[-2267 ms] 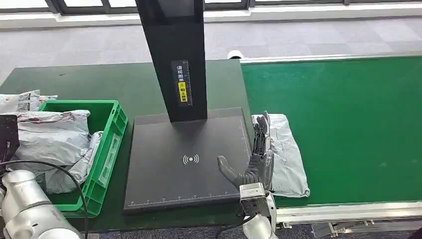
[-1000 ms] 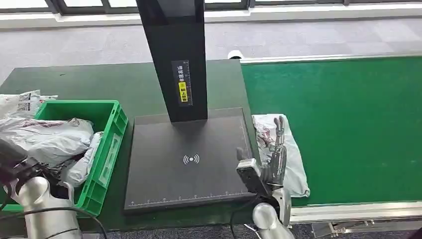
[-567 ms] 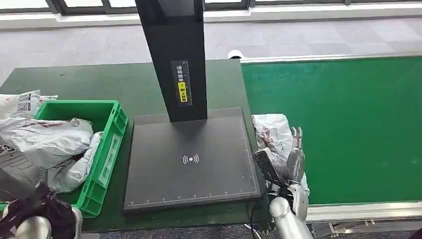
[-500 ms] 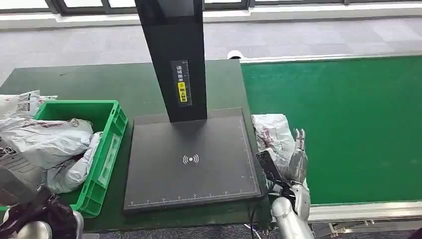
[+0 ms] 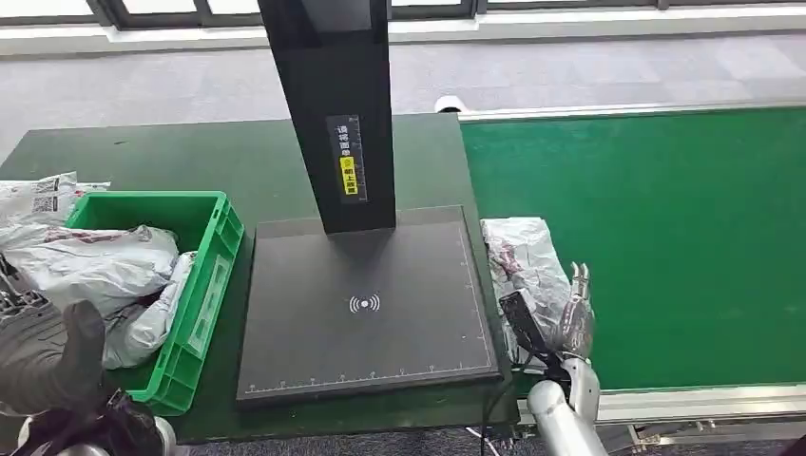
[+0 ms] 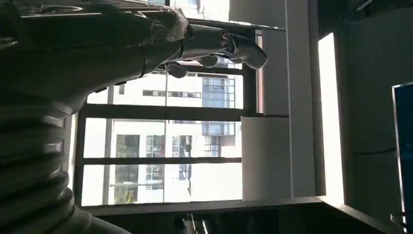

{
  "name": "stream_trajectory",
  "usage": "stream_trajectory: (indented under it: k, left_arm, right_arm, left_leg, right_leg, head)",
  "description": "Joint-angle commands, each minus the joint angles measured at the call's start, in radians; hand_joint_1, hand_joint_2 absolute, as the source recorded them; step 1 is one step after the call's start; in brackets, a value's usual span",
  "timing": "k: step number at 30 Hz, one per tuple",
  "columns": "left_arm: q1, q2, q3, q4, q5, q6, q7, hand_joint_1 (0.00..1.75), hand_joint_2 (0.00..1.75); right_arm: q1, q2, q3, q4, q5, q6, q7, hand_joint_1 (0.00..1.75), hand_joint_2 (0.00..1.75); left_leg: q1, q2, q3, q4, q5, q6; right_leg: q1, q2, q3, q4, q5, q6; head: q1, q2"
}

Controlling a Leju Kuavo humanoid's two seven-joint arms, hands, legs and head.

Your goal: Moved the parcel from conveyor to table for the left to box.

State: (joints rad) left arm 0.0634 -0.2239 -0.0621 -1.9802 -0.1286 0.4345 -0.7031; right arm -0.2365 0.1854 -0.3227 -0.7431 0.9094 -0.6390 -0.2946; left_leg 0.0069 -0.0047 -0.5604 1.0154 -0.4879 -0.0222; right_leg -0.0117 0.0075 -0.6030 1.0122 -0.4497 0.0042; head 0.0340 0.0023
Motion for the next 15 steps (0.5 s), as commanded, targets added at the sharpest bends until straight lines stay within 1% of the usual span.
stream_trajectory:
  k: [1,4,6,11,14,15]
  left_arm:
    - [-0.001,0.054,-0.076,0.029,0.004,0.006,0.005,0.00,1.75]
    - [-0.012,0.052,-0.072,0.048,0.011,-0.002,0.005,0.00,1.75]
    - [-0.023,0.048,-0.067,0.058,0.014,-0.007,0.005,0.00,1.75]
    - [-0.033,0.047,-0.070,0.060,0.001,-0.006,0.005,0.00,1.75]
    - [-0.029,0.050,-0.070,0.055,-0.002,0.000,0.005,0.00,1.75]
    - [-0.026,0.053,-0.072,0.052,-0.002,0.001,0.005,0.00,1.75]
  right_arm:
    - [-0.043,-0.017,-0.096,0.090,0.008,-0.009,0.022,0.00,1.75]
    - [-0.034,-0.017,-0.112,0.083,0.013,-0.011,0.038,0.00,1.75]
    - [-0.031,-0.017,-0.122,0.080,0.013,0.008,0.046,0.00,1.75]
    - [-0.051,-0.032,-0.137,0.150,0.027,0.172,0.065,0.00,1.75]
    - [-0.059,-0.034,-0.134,0.181,0.041,0.196,0.075,0.00,1.75]
    - [-0.062,-0.032,-0.140,0.190,0.028,0.223,0.063,0.00,1.75]
  left_leg:
    - [-0.001,0.000,0.003,-0.003,0.000,0.001]
    - [-0.001,-0.001,0.002,-0.002,0.000,0.001]
    - [0.000,-0.001,0.003,-0.003,0.001,0.001]
    - [0.000,-0.001,0.003,-0.003,0.001,0.001]
    - [0.000,-0.001,0.003,-0.002,0.001,0.001]
    - [0.000,-0.001,0.004,-0.003,0.001,0.001]
  right_leg:
    - [0.000,-0.001,0.003,-0.002,0.000,0.000]
    - [-0.001,-0.002,0.002,-0.002,0.000,0.000]
    - [0.000,-0.002,0.004,-0.003,0.000,0.000]
    - [0.000,-0.002,0.004,-0.003,0.000,0.000]
    - [0.000,-0.002,0.003,-0.002,0.000,0.000]
    - [0.000,-0.002,0.004,-0.003,0.001,0.000]
  head:
    - [0.000,0.000]
    - [0.000,0.000]
    - [0.000,0.000]
    - [0.000,0.000]
    - [0.000,0.000]
    - [0.000,0.000]
